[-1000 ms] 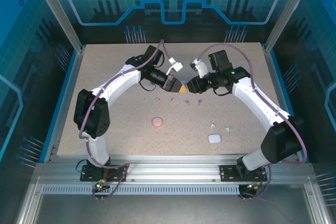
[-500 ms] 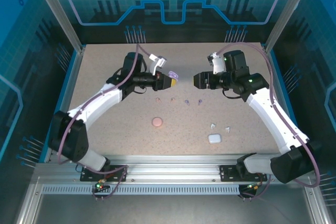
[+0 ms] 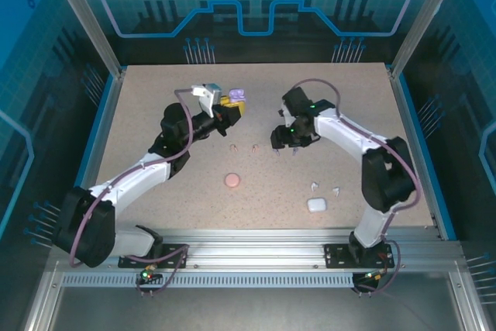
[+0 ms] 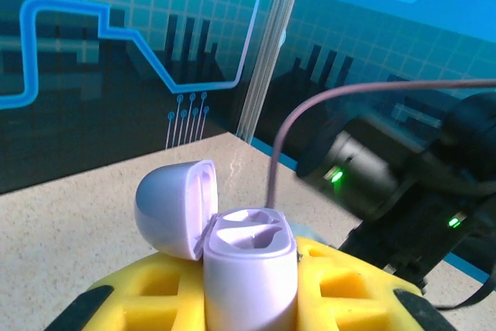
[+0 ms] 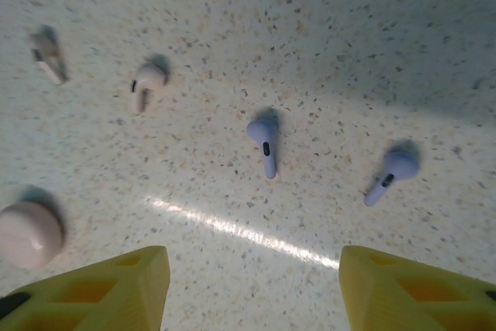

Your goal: Insert the wireless bluetooth earbuds into the charging case

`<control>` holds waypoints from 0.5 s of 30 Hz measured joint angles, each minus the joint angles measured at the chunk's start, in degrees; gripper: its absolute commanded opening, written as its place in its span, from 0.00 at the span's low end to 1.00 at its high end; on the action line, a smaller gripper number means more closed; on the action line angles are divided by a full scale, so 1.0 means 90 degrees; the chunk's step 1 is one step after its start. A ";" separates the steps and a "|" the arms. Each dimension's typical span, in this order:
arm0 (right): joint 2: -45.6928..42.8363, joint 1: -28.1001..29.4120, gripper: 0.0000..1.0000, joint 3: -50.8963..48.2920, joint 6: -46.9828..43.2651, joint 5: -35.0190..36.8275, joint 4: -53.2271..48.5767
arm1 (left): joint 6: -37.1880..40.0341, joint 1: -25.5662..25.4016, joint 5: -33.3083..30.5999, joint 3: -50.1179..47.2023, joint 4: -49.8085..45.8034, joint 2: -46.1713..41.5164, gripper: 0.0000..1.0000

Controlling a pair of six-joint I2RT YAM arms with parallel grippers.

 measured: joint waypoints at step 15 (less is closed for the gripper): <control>0.1508 0.0328 0.56 0.1061 -0.0143 0.0738 -0.0291 | 0.0488 -0.0153 0.0070 -0.0386 0.0976 0.0005 0.00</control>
